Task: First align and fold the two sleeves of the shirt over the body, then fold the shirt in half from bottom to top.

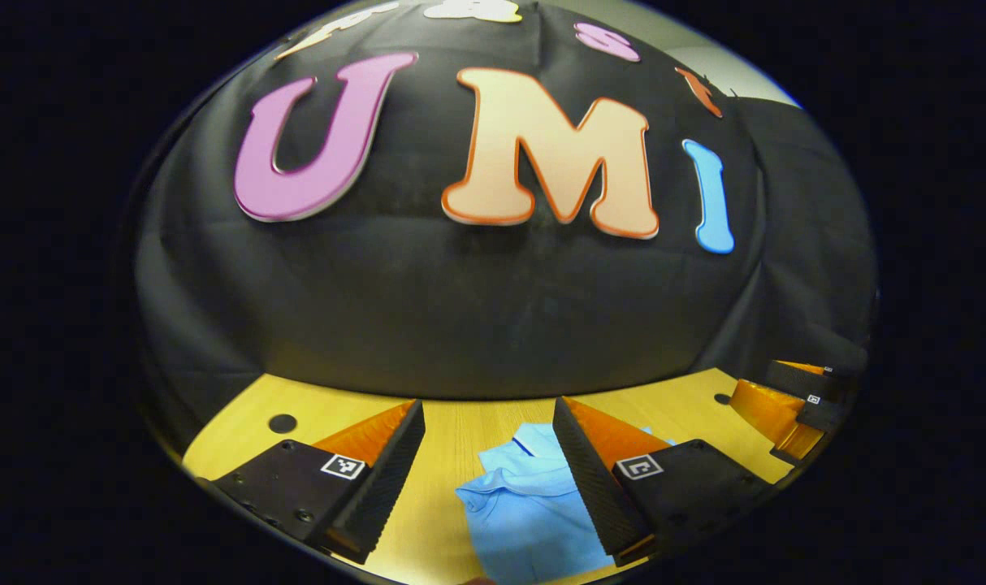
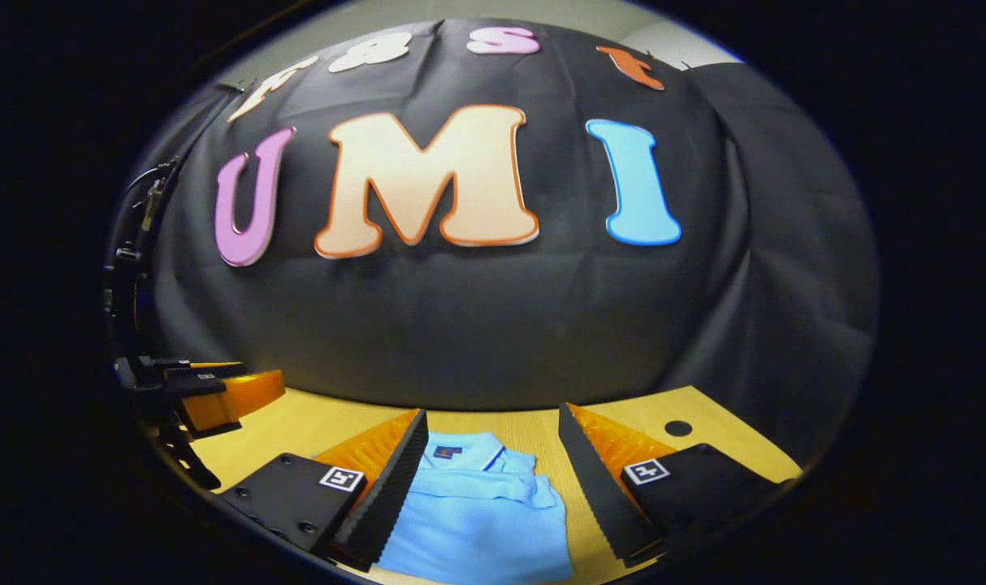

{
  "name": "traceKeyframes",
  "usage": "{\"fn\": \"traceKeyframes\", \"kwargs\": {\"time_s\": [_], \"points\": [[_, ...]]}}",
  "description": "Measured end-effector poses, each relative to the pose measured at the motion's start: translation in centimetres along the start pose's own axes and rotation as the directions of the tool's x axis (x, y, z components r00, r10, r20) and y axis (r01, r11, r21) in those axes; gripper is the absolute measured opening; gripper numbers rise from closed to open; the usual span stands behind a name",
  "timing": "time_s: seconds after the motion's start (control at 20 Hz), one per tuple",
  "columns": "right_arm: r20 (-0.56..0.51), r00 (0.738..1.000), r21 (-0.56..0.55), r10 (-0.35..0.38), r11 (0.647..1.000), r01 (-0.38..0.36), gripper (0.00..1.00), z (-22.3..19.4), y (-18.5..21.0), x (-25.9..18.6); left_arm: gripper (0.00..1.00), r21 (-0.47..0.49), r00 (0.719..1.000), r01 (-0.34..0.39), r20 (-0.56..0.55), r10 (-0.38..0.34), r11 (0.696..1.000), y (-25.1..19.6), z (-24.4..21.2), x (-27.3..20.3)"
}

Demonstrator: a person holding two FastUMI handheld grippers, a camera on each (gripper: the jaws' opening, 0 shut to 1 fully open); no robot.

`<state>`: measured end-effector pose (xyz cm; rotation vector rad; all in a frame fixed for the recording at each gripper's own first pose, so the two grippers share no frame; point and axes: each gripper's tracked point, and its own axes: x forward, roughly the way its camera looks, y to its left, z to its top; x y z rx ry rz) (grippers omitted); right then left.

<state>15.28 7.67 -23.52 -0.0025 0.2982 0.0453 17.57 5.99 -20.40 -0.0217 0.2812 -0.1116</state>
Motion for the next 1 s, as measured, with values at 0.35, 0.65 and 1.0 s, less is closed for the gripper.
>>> {"fn": "traceKeyframes", "kwargs": {"time_s": [0.35, 0.65, 1.0], "points": [[0.162, 0.986, -0.006, 0.043, 0.999, -0.043, 0.99, 9.5, -1.7, -12.1, 0.95, 0.025, 0.987, -0.037, 0.157, 0.033, 0.999, -3.8, 8.0, -11.7], [0.224, 0.974, 0.017, 0.041, 0.999, -0.045, 0.99, 12.8, -3.1, -19.9, 0.95, 0.065, 0.972, -0.07, 0.227, 0.053, 0.995, -6.9, 10.7, -20.2], [0.281, 0.958, -0.033, 0.054, 0.998, -0.046, 0.99, 13.8, -3.1, -27.6, 0.95, 0.05, 0.966, -0.072, 0.251, 0.057, 0.996, -8.1, 11.5, -26.9]]}}
